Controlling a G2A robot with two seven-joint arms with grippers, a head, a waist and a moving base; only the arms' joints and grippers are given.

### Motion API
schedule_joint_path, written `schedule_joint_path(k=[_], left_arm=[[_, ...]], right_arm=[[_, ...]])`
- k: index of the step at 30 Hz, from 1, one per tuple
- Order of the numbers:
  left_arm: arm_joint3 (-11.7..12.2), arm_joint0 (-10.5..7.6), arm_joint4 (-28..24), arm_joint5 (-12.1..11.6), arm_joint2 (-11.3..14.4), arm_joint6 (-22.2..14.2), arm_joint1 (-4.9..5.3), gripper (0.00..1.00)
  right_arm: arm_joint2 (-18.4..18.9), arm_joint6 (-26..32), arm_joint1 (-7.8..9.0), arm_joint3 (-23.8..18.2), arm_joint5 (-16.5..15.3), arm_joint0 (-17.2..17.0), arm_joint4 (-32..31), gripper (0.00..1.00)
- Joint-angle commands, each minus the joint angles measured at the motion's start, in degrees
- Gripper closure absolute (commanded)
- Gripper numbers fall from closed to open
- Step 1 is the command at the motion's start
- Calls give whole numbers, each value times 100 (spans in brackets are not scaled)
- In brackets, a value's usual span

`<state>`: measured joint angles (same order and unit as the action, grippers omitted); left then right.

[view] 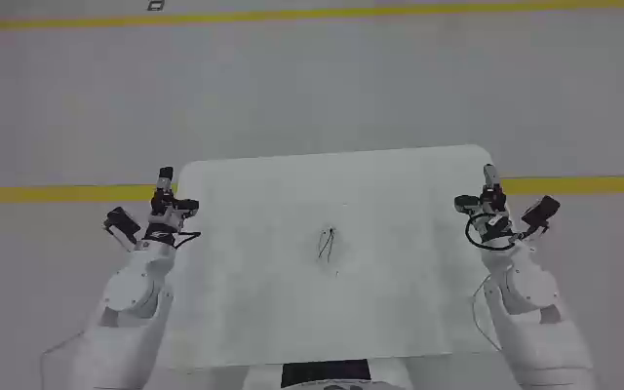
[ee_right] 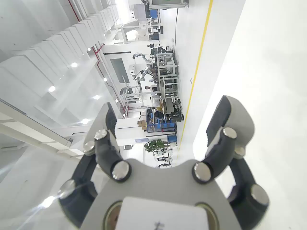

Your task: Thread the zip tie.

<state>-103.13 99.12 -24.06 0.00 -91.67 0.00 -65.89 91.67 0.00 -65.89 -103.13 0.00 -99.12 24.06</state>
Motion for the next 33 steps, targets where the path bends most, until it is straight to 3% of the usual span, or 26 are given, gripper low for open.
schedule_joint_path(k=[1, 2, 4, 5, 6, 7, 10, 11, 21, 24, 30, 32, 33], left_arm=[[0, 0, 0, 0, 0, 0, 0, 0], [0, 0, 0, 0, 0, 0, 0, 22], [0, 0, 0, 0, 0, 0, 0, 22], [0, 0, 0, 0, 0, 0, 0, 0], [-98, -30, 118, -20, 25, -89, 7, 0], [-158, -48, 245, -19, 47, -168, 15, 0], [-363, -90, 1002, 330, 156, -626, 64, 0], [-439, -94, 1136, 348, 185, -769, 74, 0], [-486, -94, 1164, 310, 210, -889, 78, 0], [-479, -122, 1355, 267, 212, -1123, 96, 0], [-460, -79, 1895, 236, 264, -2369, 185, 0], [-456, -95, 2200, 50, 270, -2989, 237, 0], [-455, -100, 2308, -16, 253, -2992, 245, 0]], right_arm=[[0, 0, 0, 0, 0, 0, 0, 0], [0, 0, 0, 0, 0, 0, 0, 22], [0, 0, 0, 0, 0, 0, 0, 22], [0, 0, 0, 0, 0, 0, 0, 22], [0, 0, 0, 0, 0, 0, 0, 0], [0, 0, 0, 0, 0, 0, 0, 0], [0, 0, 0, 0, 0, 0, 0, 0], [0, 0, 0, 0, 0, 0, 0, 0], [0, 0, 0, 0, 0, 0, 0, 0], [0, 0, 0, 0, 0, 0, 0, 0], [0, 0, 0, 0, 0, 0, 0, 0], [0, 0, 0, 0, 0, 0, 0, 0], [0, 0, 0, 0, 0, 0, 0, 0]])
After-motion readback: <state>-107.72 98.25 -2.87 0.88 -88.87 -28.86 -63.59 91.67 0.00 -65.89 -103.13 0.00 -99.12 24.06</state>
